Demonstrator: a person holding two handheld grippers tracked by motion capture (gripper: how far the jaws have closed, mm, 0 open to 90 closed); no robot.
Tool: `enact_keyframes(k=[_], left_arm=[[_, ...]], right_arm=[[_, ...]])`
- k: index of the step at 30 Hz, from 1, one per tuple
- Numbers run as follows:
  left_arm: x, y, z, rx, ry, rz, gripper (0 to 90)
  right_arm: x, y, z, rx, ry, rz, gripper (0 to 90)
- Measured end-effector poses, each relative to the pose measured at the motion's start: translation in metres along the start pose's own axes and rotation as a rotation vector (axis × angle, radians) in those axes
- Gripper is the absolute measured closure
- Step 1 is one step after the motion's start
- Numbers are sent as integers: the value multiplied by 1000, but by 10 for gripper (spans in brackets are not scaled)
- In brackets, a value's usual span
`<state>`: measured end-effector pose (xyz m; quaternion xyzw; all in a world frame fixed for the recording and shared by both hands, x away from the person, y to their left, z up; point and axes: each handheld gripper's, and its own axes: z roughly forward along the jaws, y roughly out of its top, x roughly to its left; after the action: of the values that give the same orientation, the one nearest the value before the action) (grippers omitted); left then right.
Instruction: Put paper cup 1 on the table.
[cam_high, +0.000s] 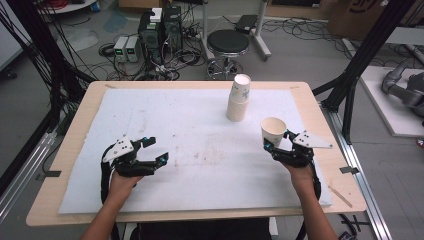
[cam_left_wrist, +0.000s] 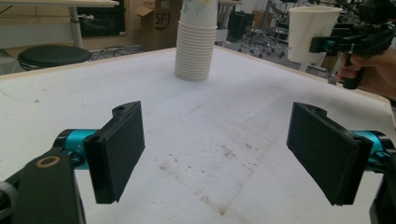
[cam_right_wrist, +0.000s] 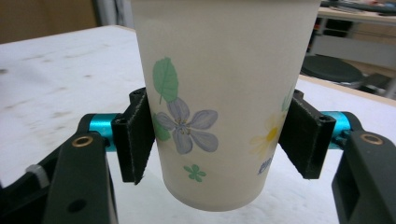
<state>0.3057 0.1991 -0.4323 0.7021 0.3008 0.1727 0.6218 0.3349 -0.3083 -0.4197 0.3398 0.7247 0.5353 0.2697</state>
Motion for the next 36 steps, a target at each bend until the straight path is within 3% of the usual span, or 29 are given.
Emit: enact_keyframes(k=[7, 16, 19, 21, 25, 30, 36], left_arm=[[-2, 0, 1, 5, 3, 3, 191], [-3, 0, 2, 12, -3, 3, 192], [-2, -1, 2, 12, 0, 4, 192], [-2, -1, 1, 12, 1, 5, 191], [-2, 0, 0, 12, 5, 6, 193], [-1, 0, -1, 12, 5, 2, 194], [0, 0, -2, 20, 18, 0, 196]], right_arm=[[-21, -7, 15, 45, -129, 56, 340], [-42, -21, 35, 138, -256, 118, 340], [-45, -21, 35, 148, -260, 153, 340], [-45, -20, 37, 191, -277, 131, 341], [-48, -20, 38, 217, -286, 149, 341], [-48, -19, 42, 301, -283, 130, 341], [-47, -22, 35, 320, -274, 145, 342]])
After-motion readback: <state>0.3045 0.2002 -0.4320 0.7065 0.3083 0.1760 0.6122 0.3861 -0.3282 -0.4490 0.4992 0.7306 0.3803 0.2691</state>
